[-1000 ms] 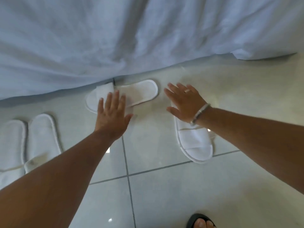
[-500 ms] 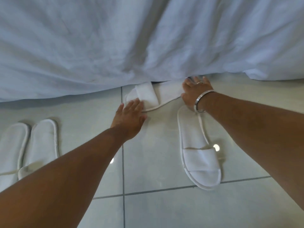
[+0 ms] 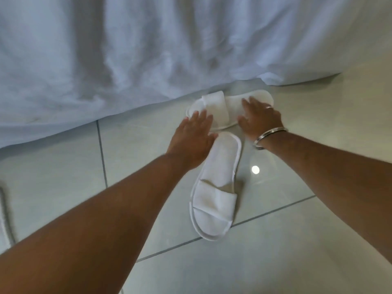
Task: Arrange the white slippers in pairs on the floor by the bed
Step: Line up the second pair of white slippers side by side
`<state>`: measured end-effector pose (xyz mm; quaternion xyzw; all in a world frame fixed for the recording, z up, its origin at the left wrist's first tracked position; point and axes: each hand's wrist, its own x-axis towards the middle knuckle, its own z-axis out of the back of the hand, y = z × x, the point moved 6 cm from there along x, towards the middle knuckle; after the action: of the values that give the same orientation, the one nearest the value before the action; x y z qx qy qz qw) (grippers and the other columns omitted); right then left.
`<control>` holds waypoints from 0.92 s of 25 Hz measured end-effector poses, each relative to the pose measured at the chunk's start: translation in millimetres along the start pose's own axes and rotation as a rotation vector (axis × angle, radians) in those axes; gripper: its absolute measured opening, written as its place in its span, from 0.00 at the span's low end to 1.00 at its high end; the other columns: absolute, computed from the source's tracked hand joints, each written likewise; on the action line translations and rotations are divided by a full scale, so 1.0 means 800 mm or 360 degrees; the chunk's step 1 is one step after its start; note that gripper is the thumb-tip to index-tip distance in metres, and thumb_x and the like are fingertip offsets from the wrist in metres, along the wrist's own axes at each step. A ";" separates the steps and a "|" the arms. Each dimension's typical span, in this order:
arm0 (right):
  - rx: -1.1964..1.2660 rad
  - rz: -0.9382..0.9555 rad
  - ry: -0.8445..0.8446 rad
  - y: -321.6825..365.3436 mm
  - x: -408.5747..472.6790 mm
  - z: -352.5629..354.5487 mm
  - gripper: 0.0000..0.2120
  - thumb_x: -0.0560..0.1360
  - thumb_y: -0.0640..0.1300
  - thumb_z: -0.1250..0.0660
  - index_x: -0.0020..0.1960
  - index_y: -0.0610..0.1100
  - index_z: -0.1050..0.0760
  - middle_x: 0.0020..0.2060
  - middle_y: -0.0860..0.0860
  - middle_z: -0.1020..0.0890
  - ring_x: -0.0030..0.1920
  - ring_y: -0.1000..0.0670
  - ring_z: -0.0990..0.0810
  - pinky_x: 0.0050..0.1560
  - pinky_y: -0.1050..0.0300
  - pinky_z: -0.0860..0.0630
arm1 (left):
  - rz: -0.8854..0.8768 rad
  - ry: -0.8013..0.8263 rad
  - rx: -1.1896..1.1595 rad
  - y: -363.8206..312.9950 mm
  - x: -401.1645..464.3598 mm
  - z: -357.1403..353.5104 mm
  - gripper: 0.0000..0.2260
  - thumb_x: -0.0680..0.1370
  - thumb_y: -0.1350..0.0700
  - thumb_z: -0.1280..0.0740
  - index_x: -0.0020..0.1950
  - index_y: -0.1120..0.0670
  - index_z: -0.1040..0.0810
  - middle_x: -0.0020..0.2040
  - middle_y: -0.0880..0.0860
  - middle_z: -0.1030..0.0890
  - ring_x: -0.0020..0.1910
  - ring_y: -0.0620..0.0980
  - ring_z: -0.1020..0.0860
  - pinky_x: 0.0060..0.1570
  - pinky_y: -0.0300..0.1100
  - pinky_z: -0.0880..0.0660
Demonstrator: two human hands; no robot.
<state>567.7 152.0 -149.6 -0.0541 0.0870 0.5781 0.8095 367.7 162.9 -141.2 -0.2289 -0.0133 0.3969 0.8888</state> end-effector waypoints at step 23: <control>-0.0177 0.0719 0.0480 -0.010 -0.163 -0.060 0.42 0.63 0.55 0.36 0.75 0.47 0.43 0.78 0.42 0.48 0.78 0.41 0.50 0.73 0.39 0.45 | -0.0148 0.0384 0.0317 0.040 -0.159 -0.061 0.51 0.71 0.28 0.42 0.79 0.58 0.62 0.80 0.57 0.63 0.79 0.52 0.63 0.75 0.45 0.65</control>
<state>530.0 19.6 -170.2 -0.1631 0.1844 0.7332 0.6338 268.1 71.6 -177.7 -0.1848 0.1225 0.3242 0.9196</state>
